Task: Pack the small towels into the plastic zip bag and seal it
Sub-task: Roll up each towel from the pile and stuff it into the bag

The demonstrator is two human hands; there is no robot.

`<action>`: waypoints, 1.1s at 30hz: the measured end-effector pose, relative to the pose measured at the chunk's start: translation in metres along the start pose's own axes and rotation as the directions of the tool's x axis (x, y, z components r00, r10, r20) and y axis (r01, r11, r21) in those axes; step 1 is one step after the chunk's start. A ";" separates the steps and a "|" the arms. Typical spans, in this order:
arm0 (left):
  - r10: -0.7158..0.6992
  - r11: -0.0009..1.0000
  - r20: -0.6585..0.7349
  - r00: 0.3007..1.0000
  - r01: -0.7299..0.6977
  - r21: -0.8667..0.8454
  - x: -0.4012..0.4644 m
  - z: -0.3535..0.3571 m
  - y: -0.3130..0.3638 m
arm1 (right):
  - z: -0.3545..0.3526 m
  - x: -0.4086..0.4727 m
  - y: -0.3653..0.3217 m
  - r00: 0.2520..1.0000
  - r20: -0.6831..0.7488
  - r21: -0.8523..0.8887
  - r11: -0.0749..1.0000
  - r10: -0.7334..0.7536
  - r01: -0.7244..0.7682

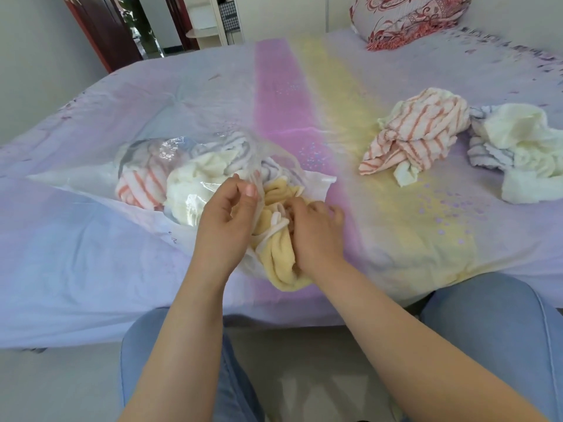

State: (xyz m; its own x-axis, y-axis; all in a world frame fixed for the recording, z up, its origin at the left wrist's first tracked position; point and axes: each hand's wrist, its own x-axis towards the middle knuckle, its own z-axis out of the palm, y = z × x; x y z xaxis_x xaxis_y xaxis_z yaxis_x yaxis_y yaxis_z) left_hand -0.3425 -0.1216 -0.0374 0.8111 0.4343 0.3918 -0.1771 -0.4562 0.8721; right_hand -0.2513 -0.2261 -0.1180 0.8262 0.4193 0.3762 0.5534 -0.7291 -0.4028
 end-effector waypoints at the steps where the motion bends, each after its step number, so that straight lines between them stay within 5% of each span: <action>1: 0.002 0.999 0.006 1.000 -0.002 0.040 -0.001 0.002 -0.001 | -0.002 -0.004 0.005 0.997 -0.026 0.038 0.997 0.070 -0.069; 3: 0.019 0.989 0.008 1.000 -0.020 0.149 -0.005 0.005 -0.004 | -0.003 -0.007 0.013 0.971 0.115 0.209 0.950 0.211 -0.232; 6: 0.133 0.914 -0.032 0.991 -0.111 0.391 -0.017 0.007 -0.011 | -0.005 -0.008 0.009 0.888 0.418 0.373 0.856 0.189 -0.358; 9: 0.373 0.794 -0.125 0.919 -0.247 0.555 -0.036 -0.002 -0.031 | -0.018 -0.009 0.007 0.883 0.456 0.308 0.911 0.111 -0.273; 11: 0.411 0.791 -0.238 0.880 -0.214 0.574 -0.053 -0.003 -0.045 | -0.027 -0.011 0.010 0.888 0.459 0.335 0.919 0.034 -0.209; 13: 0.290 0.891 -0.401 0.869 -0.091 0.445 -0.073 0.006 -0.053 | -0.034 -0.013 0.014 0.853 0.520 0.589 0.735 -0.026 -0.336; 16: -0.109 0.969 -0.549 0.829 0.212 0.127 -0.091 0.023 -0.052 | -0.039 -0.019 0.023 0.688 0.686 0.727 0.203 -0.236 -0.656; 17: -0.151 0.952 -0.514 0.844 0.265 0.155 -0.094 0.026 -0.053 | -0.040 -0.021 0.028 0.657 0.683 0.708 0.067 -0.320 -0.703; 19: -0.018 0.885 -0.392 0.920 0.197 0.421 -0.098 0.023 -0.055 | -0.041 -0.027 0.035 0.635 0.636 0.691 -0.044 -0.438 -0.722; 21: 0.153 0.799 -0.284 0.947 0.051 0.599 -0.097 0.017 -0.058 | -0.044 -0.029 0.036 0.626 0.613 0.732 0.048 -0.483 -0.680; 23: 0.194 0.765 -0.239 0.952 0.006 0.644 -0.094 0.010 -0.055 | -0.043 -0.027 0.026 0.626 0.629 0.776 0.321 -0.461 -0.543; 25: 0.207 0.743 -0.220 0.953 -0.007 0.670 -0.093 0.004 -0.055 | -0.040 -0.020 0.005 0.691 0.615 0.748 0.559 -0.380 -0.359; 27: 0.247 0.731 -0.238 0.939 -0.019 0.682 -0.095 -0.003 -0.054 | -0.032 -0.012 -0.020 0.796 0.511 0.734 0.647 -0.325 -0.206; 30: 0.268 0.734 -0.380 0.885 0.068 0.676 -0.096 -0.019 -0.054 | -0.017 0.002 -0.045 0.865 0.398 0.579 0.815 -0.306 0.022; 33: 0.090 0.882 -0.626 0.774 0.231 0.412 -0.100 -0.046 -0.058 | -0.006 0.008 -0.064 0.894 0.409 0.471 0.881 -0.182 -0.037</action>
State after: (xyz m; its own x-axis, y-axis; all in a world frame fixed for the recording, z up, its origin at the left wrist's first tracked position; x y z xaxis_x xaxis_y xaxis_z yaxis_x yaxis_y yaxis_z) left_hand -0.4386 -0.1028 -0.1141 0.2627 0.7817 0.5656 0.2606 -0.6219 0.7385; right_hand -0.2808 -0.1797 -0.0838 0.6815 0.7287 0.0682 0.5072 -0.4030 -0.7618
